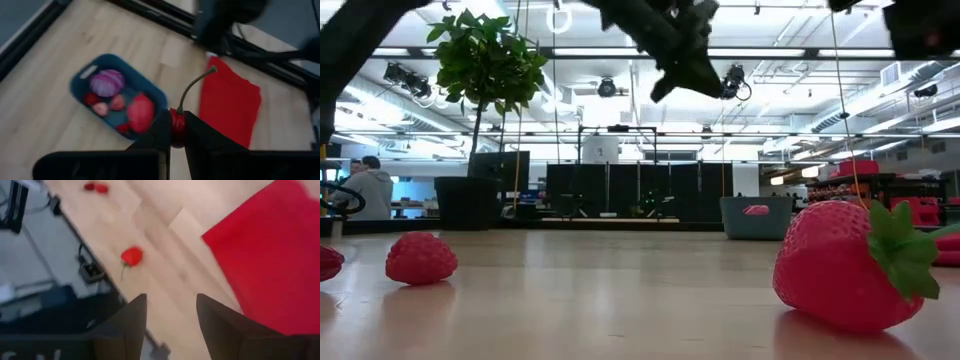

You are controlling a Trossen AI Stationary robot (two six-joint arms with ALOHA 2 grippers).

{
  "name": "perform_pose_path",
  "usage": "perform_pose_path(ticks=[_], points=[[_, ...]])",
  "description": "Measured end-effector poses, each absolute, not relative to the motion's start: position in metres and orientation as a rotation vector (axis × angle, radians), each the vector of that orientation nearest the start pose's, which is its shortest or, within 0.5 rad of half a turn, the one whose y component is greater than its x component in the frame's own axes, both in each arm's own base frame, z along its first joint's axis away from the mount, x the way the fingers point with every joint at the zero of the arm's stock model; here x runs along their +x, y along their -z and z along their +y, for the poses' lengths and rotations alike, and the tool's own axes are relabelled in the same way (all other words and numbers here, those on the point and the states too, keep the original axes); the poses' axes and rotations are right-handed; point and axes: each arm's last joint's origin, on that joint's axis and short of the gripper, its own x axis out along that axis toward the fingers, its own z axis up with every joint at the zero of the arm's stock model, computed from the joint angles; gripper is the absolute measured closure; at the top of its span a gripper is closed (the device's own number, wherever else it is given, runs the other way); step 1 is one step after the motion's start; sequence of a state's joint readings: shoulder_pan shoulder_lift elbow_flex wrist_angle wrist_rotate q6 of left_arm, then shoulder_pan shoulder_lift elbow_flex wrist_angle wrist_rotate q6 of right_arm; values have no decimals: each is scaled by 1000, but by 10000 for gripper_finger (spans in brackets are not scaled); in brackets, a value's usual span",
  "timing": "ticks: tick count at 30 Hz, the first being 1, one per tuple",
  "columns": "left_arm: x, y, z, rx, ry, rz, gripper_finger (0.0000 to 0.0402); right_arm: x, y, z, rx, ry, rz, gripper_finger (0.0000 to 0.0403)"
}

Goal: Pick and placing Produce into tupperware
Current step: Put the berry into the bin, then put the strawberry into the bin

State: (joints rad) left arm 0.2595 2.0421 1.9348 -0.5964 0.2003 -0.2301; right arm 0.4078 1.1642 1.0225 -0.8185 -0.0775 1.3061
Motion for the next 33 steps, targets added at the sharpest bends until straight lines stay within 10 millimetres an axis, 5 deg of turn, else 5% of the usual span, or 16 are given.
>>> perform_pose_path(ticks=[4,9,14,26,33], points=[[468,-277,128,-421,-139,731,360,196,-290,104,973,321,997,223],[497,-229,122,-358,-69,798,358,195,-291,107,944,347,947,223],[513,-207,115,-245,-27,804,338,195,-291,106,943,350,943,223],[511,-197,141,-241,-173,802,173,195,-291,106,925,343,943,223],[506,-198,142,-479,-192,838,156,196,-291,104,885,378,886,223]])
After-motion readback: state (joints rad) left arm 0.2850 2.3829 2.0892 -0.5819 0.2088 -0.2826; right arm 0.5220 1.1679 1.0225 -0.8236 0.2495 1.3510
